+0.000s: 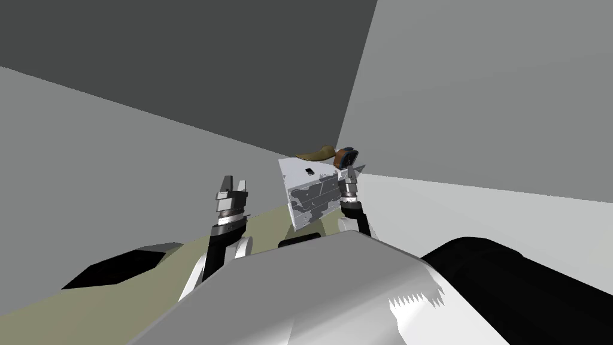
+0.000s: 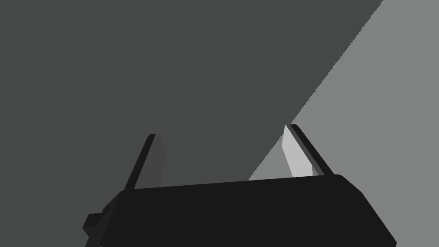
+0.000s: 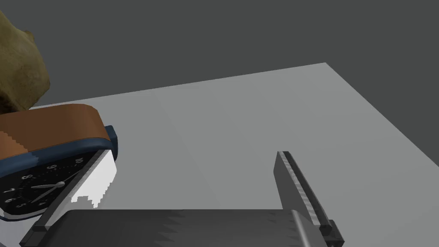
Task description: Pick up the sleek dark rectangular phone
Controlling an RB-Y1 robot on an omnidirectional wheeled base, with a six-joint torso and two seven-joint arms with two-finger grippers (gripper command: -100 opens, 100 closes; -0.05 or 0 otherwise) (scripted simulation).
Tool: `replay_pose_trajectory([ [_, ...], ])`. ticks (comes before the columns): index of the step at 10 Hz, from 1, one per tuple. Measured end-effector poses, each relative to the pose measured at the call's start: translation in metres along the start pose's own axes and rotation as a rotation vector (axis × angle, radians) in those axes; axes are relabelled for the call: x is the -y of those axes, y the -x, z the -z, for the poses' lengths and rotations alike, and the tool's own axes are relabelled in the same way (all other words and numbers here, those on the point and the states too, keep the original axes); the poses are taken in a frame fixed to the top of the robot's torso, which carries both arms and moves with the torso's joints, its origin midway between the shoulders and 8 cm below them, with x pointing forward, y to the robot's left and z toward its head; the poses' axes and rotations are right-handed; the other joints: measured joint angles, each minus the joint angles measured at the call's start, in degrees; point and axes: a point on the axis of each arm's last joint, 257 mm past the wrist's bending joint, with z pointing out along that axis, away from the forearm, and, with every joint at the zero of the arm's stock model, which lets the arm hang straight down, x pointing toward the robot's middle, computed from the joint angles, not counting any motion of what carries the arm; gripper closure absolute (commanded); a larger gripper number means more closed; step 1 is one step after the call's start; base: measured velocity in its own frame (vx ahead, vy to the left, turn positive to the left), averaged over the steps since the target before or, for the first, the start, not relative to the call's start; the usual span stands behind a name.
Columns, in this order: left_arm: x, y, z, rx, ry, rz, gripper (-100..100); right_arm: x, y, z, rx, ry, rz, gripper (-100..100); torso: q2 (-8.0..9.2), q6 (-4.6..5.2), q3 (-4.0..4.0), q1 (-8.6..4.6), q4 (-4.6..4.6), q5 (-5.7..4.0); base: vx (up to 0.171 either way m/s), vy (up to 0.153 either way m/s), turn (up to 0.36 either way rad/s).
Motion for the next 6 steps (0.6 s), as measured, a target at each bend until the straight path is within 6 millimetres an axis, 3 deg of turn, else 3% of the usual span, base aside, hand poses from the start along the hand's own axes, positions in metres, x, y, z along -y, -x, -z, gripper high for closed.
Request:
replay_pose_trajectory([
  [3,0.000,0.000,0.000,0.000,0.000,0.000,0,0.006,0.000,0.006,-0.052,-0.010,0.040,-100,0.07,0.00,0.04,0.26,0.01,0.05,-0.019,0.077,-0.030],
  [6,0.000,0.000,0.000,0.000,0.000,0.000,0,0.020,0.007,0.016,-0.121,-0.032,0.104,-100,0.15,0.00,0.08,0.47,0.03,0.10,-0.031,0.137,-0.047],
])
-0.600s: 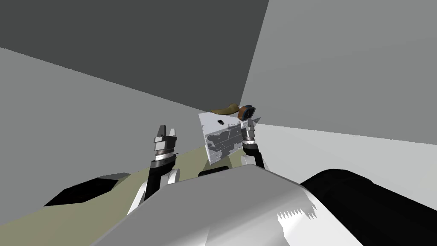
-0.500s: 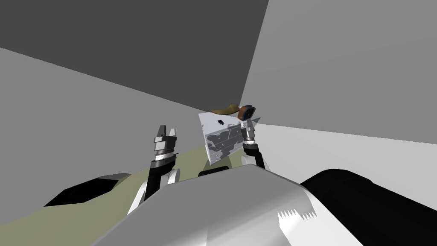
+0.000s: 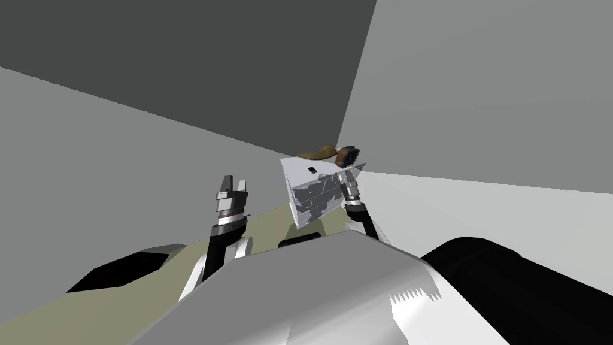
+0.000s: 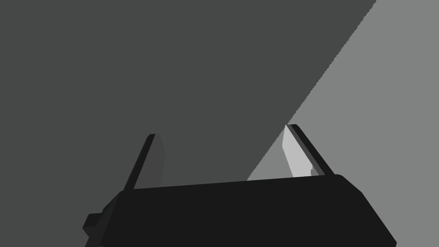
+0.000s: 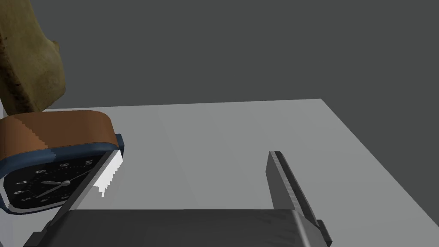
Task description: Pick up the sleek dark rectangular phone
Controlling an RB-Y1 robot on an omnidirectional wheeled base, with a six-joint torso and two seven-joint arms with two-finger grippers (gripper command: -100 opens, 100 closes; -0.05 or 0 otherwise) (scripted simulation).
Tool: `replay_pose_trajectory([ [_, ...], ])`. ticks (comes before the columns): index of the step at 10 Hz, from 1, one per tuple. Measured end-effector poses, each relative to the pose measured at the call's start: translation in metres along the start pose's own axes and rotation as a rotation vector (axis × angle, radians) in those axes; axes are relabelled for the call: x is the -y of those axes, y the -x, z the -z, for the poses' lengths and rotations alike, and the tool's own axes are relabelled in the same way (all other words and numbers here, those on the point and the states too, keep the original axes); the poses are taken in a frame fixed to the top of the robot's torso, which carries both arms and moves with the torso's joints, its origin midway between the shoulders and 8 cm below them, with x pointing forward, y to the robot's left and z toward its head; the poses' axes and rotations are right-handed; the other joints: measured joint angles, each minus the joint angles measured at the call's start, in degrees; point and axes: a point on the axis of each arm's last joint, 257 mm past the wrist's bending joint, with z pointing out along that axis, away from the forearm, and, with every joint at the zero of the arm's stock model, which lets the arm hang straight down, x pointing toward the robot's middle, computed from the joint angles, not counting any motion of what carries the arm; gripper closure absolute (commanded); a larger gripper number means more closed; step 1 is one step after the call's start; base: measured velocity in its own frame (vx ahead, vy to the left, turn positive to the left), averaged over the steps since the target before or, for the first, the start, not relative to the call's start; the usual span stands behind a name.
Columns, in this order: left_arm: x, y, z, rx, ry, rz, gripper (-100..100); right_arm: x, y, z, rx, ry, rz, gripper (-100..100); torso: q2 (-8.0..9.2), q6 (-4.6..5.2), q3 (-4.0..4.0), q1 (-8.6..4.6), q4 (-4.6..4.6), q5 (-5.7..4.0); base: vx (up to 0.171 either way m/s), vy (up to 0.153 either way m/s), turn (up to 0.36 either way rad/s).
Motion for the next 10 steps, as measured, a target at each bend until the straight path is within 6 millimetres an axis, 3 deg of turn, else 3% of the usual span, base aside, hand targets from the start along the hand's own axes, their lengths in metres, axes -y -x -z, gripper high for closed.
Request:
replay_pose_trajectory([
  [10,0.000,0.000,0.000,0.000,0.000,0.000,0,0.047,0.028,0.037,-0.211,-0.087,0.192,-100,-0.06,0.00,-0.03,-0.20,-0.01,-0.04,-0.039,0.091,-0.032],
])
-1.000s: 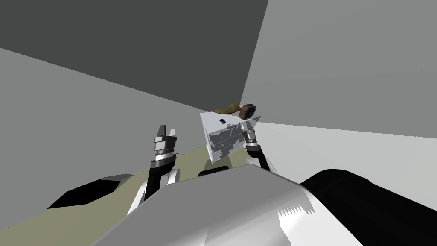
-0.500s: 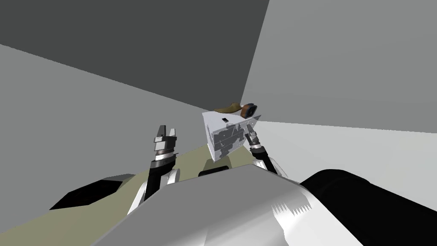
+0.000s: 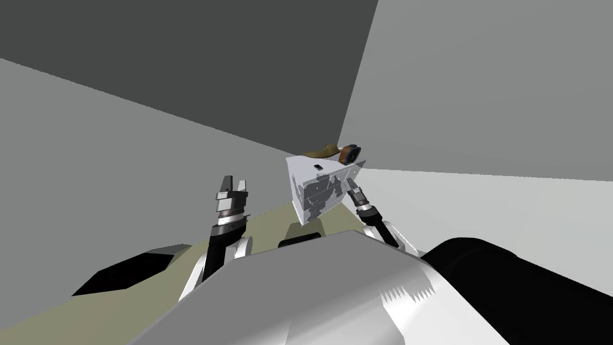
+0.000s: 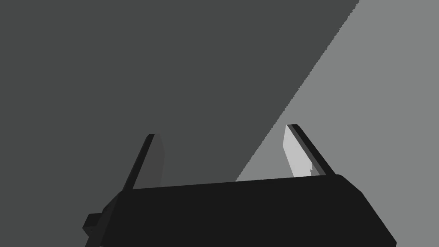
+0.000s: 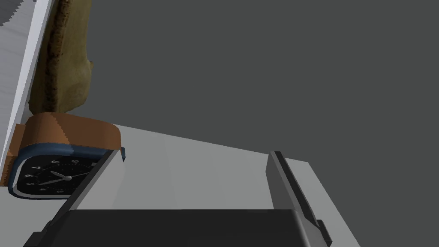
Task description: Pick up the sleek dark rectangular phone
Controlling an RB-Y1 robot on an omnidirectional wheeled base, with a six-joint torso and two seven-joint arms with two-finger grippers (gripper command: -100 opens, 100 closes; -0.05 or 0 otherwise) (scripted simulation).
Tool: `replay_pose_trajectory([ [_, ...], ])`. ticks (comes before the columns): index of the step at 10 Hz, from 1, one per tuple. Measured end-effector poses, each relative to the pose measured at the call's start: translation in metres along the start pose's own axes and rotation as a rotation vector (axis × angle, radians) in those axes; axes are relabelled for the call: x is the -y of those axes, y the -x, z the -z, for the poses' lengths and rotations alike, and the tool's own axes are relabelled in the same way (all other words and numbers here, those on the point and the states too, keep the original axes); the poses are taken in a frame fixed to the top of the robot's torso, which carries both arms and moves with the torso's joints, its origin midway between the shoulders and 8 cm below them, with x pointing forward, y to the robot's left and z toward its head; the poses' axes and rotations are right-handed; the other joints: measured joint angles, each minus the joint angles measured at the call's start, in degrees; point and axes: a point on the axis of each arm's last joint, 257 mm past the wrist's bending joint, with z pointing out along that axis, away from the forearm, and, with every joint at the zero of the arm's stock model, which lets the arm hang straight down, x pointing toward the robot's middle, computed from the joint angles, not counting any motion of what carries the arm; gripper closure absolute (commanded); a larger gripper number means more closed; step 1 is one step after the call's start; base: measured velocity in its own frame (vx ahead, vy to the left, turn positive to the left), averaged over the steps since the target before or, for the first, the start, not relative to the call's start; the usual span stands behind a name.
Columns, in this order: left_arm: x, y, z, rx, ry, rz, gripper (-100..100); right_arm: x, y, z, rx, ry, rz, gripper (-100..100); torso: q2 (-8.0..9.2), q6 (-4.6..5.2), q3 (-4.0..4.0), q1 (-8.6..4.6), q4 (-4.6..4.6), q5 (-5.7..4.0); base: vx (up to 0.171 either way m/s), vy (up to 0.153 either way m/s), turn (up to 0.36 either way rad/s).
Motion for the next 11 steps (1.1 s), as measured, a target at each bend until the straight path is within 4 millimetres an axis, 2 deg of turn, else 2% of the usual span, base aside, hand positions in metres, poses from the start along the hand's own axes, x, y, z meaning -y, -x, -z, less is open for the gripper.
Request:
replay_pose_trajectory([
  [7,0.000,0.000,0.000,0.000,0.000,0.000,0,0.040,0.016,0.032,-0.165,-0.071,0.124,-100,0.00,-0.01,0.00,0.00,0.01,0.01,-0.040,0.083,-0.031],
  [11,0.000,0.000,0.000,0.000,0.000,0.000,0,0.064,0.033,0.053,-0.278,-0.122,0.198,-100,-0.03,-0.02,-0.01,-0.01,0.00,0.00,-0.026,0.080,-0.017],
])
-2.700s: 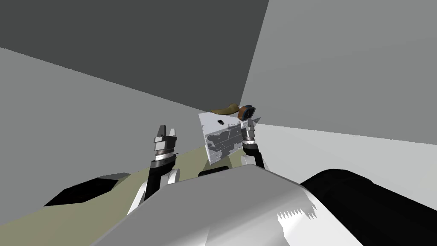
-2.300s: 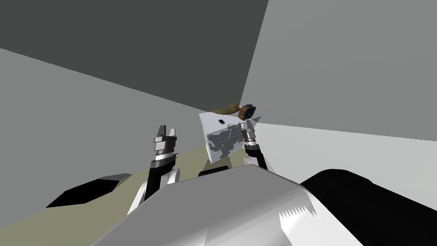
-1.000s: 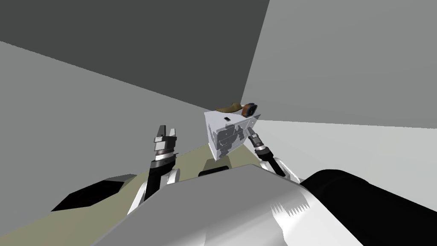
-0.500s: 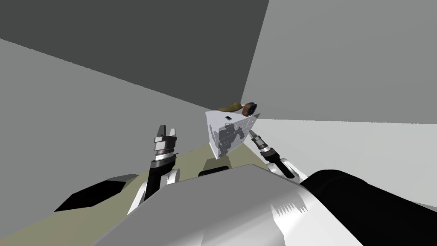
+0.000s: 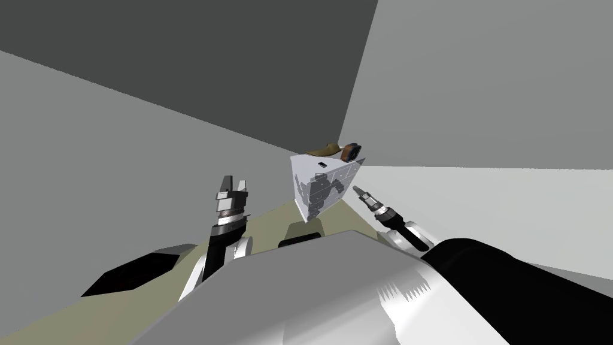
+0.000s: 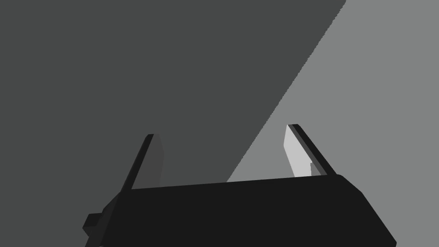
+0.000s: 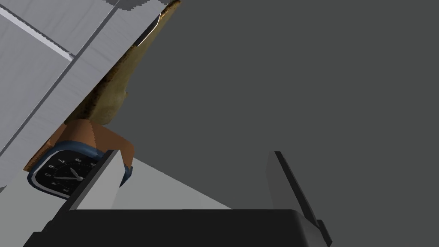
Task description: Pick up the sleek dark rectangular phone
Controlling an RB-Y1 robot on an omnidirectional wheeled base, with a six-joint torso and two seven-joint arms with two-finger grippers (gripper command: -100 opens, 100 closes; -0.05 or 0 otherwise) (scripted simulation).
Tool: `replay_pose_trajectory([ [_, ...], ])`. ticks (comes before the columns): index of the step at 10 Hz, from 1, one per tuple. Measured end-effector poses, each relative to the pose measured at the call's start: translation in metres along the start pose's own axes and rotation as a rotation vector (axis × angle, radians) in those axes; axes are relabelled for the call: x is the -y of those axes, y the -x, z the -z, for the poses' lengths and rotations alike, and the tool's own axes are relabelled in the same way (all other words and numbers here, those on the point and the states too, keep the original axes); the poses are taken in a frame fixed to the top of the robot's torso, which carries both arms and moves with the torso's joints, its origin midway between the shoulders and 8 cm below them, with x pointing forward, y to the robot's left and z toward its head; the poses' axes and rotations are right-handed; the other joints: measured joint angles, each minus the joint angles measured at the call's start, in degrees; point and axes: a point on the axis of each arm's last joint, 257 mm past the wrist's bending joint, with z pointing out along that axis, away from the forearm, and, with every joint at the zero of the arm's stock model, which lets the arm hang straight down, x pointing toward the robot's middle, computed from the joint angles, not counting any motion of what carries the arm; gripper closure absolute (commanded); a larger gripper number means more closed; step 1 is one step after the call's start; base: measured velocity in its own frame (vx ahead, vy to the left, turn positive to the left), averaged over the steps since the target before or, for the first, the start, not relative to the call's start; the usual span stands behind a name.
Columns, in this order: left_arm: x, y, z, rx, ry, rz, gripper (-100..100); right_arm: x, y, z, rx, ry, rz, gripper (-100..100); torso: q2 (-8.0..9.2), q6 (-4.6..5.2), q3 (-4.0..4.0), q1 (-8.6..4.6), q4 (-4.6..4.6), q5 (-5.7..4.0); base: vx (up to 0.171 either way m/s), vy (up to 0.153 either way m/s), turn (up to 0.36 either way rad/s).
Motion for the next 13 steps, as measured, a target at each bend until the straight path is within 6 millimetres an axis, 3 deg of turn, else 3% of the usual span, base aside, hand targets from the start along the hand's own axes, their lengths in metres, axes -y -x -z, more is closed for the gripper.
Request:
replay_pose_trajectory([
  [5,0.000,0.000,0.000,0.000,0.000,0.000,0,0.036,0.009,0.032,-0.159,-0.074,0.089,-100,-0.02,0.00,-0.01,0.04,-0.01,0.00,-0.016,0.075,-0.004],
  [13,0.000,0.000,0.000,0.000,0.000,0.000,0,0.074,0.029,0.072,-0.410,-0.172,0.197,-100,-0.19,-0.01,-0.11,-0.01,-0.04,0.00,0.013,0.052,0.014],
])
